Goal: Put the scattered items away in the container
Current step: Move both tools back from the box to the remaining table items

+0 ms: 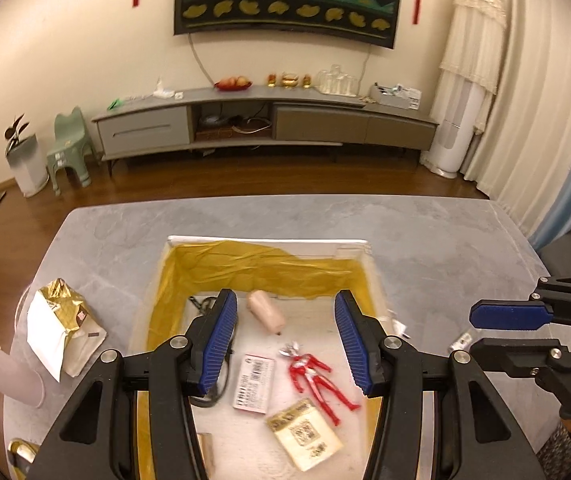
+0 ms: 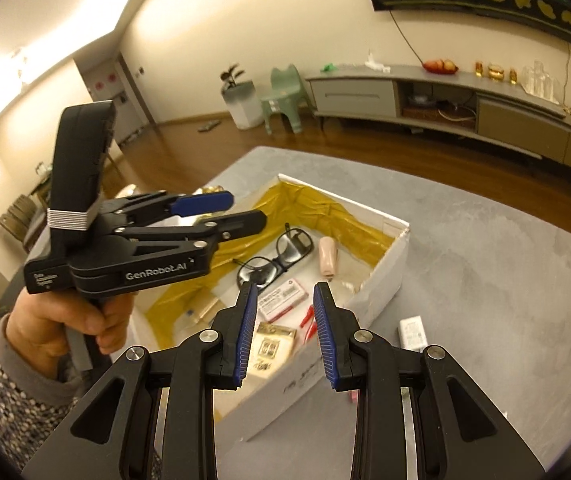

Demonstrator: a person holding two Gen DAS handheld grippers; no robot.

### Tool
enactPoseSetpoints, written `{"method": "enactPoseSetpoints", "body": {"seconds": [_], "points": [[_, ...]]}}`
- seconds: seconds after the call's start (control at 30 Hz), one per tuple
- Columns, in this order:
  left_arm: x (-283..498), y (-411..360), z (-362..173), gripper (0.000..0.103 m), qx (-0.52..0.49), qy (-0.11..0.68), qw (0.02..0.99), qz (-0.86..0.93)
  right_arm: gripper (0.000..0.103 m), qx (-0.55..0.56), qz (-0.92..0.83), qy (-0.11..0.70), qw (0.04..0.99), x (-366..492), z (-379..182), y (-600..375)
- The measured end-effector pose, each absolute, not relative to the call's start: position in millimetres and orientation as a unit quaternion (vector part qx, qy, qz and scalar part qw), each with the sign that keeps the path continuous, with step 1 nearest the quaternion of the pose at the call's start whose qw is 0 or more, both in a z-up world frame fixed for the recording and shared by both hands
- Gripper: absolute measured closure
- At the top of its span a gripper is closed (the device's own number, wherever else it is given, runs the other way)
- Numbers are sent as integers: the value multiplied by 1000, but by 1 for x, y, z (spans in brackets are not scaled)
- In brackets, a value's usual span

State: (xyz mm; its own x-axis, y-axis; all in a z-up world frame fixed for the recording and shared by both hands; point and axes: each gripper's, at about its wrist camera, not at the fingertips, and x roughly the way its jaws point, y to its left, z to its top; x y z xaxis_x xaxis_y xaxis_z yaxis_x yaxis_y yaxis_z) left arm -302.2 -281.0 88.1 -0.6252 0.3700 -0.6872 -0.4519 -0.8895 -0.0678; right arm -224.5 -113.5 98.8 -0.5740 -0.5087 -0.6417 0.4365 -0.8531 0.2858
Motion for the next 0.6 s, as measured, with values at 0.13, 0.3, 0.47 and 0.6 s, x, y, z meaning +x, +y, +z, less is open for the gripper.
{"method": "enactPoseSetpoints", "body": {"seconds": [0.13,0.3,0.47,0.6], "points": [[-276,-259,88,50,-360,87,254,894,72,359,-893,-54,266,-201,98,-96],[-249,-226,88,50,-353,121,291,881,72,345,-897,-85,263,-181,94,-66],[-232,-195,79,50,-360,148,320,864,72,343,-900,-110,246,-169,82,-38],[-220,-172,63,50,-378,168,336,846,72,350,-904,-126,213,-171,68,-10]]}}
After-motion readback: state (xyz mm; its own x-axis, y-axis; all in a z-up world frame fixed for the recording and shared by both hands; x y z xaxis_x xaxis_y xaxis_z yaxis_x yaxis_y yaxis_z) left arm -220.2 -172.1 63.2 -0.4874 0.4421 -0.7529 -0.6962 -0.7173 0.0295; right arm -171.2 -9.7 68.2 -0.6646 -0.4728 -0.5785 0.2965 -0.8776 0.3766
